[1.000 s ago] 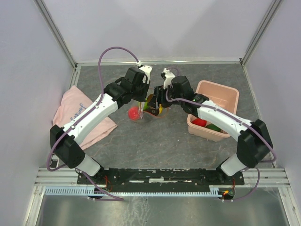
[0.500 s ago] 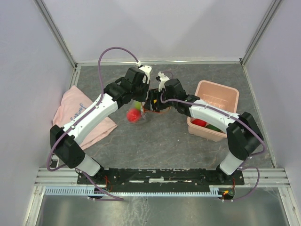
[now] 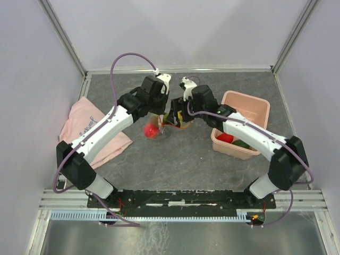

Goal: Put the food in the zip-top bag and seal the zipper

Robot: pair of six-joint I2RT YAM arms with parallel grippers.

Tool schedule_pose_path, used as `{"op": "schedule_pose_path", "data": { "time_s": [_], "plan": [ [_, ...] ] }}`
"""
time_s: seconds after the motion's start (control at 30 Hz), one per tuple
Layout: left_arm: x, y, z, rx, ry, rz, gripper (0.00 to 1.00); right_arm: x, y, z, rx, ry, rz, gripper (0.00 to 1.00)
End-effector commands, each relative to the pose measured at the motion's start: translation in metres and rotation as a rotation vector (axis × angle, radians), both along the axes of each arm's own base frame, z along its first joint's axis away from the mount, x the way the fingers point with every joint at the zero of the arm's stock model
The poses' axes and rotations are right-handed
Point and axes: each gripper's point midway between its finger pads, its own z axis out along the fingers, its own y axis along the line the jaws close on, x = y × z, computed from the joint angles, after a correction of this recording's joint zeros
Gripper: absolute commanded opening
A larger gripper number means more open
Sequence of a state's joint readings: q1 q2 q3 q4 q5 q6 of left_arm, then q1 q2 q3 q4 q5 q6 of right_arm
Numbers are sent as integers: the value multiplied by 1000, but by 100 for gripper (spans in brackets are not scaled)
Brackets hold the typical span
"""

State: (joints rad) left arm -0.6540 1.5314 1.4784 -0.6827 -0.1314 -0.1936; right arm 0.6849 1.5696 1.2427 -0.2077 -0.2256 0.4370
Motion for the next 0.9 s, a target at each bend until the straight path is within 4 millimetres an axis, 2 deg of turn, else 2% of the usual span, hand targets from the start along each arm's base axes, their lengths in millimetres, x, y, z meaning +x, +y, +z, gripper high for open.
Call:
{"op": "schedule_pose_path", "data": {
  "time_s": [0.0, 0.1, 0.23, 0.33, 0.47, 0.6, 0.7, 0.87],
  "plan": [
    [7, -3, 15, -43, -42, 41, 3, -6, -46, 48, -87, -138, -79, 92],
    [8, -2, 13, -39, -41, 49, 3, -16, -82, 50, -170, -137, -156, 94],
    [9, 0, 13, -41, -50, 64, 3, -36, -127, 36, -281, -71, -247, 97],
    [10, 4, 13, -33, -61, 84, 3, -57, -152, 16, -366, 14, -273, 98],
    [13, 12, 14, -14, -80, 119, 3, -77, -171, -3, -429, 103, -307, 100],
    [13, 15, 11, -1, -78, 131, 3, -83, -174, -27, -481, 179, -318, 99],
    [13, 20, 10, 10, -79, 152, 3, -76, -165, -38, -469, 212, -321, 99],
    [12, 31, 11, 34, -89, 188, 3, -48, -121, -45, -342, 230, -272, 99]
  ]
}}
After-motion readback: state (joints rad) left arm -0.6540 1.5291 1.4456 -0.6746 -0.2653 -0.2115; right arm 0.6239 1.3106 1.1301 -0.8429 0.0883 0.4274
